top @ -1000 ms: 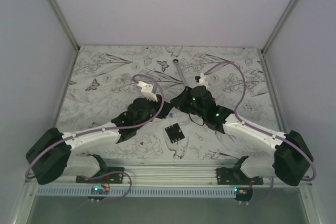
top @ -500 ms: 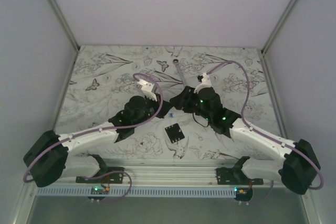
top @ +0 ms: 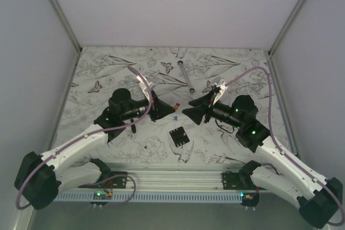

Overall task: Snap on the fuse box
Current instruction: Pick up the fuse from the center of the board.

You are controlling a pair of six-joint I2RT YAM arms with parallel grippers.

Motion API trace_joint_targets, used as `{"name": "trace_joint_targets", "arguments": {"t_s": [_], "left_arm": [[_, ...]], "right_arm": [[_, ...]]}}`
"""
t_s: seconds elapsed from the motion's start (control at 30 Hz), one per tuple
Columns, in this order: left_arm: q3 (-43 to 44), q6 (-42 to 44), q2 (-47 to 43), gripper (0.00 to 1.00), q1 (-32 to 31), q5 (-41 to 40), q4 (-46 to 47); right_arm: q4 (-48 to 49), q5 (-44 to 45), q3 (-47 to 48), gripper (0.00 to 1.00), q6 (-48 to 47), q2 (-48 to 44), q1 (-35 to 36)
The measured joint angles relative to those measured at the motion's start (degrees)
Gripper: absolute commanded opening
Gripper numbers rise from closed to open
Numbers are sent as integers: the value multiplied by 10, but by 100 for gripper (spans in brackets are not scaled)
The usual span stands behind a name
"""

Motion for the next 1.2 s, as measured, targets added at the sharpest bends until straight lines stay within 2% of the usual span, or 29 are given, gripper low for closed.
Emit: {"name": "trace_joint_targets", "arguments": {"t_s": [0.17, 0.37, 0.73, 1.2], "left_arm": [[21, 2, -40, 0, 0, 82, -17], [29, 2, -65, 0, -5, 137, -26], [42, 17, -64, 0, -31, 162, -41], [52, 32, -45, 0, -44, 162, -50]], "right_arm": [[0, -69, -7, 56, -52, -17, -1], [13, -137, -7, 49, -76, -17, -1], [53, -219, -7, 38, -73, 2, -1], [73, -262, -7, 20, -69, 14, -1]]}}
